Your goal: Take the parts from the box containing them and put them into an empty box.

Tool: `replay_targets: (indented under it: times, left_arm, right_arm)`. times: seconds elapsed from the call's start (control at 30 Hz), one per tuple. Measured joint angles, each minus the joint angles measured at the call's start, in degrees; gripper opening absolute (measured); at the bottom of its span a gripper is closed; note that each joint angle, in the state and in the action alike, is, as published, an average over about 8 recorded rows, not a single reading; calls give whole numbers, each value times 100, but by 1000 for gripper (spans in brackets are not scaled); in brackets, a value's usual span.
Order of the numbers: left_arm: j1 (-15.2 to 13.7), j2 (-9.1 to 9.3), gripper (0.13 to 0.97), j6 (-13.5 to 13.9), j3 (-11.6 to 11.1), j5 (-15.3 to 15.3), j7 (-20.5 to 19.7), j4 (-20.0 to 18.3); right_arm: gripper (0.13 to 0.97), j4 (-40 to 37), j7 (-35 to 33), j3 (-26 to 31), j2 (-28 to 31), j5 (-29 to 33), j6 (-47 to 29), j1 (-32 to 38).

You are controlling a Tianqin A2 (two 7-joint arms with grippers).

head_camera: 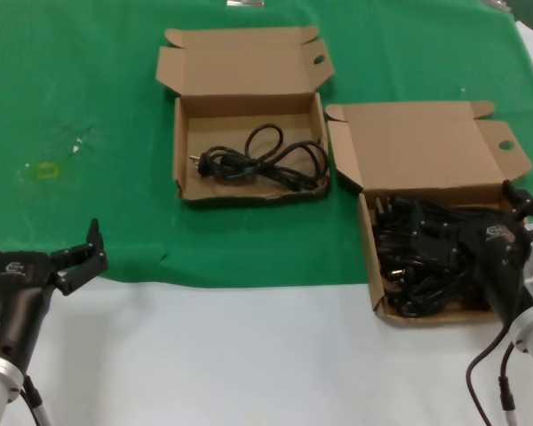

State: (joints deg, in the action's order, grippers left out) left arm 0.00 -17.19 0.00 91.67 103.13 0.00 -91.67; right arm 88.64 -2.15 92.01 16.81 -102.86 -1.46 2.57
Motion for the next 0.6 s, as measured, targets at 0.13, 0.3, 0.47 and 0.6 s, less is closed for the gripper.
replay_targets:
  times: [0.13,0.3,0.47,0.6]
  left_arm:
    - [0,0,966,0,0,0,0,0]
    - [0,0,966,0,0,0,0,0]
    - [0,0,966,0,0,0,0,0]
    - [0,0,966,0,0,0,0,0]
  right_arm:
    - [966,0,0,0,0,0,0,0]
    - [966,0,0,0,0,0,0,0]
    - [966,0,0,0,0,0,0,0]
    - [966,0,0,0,0,0,0,0]
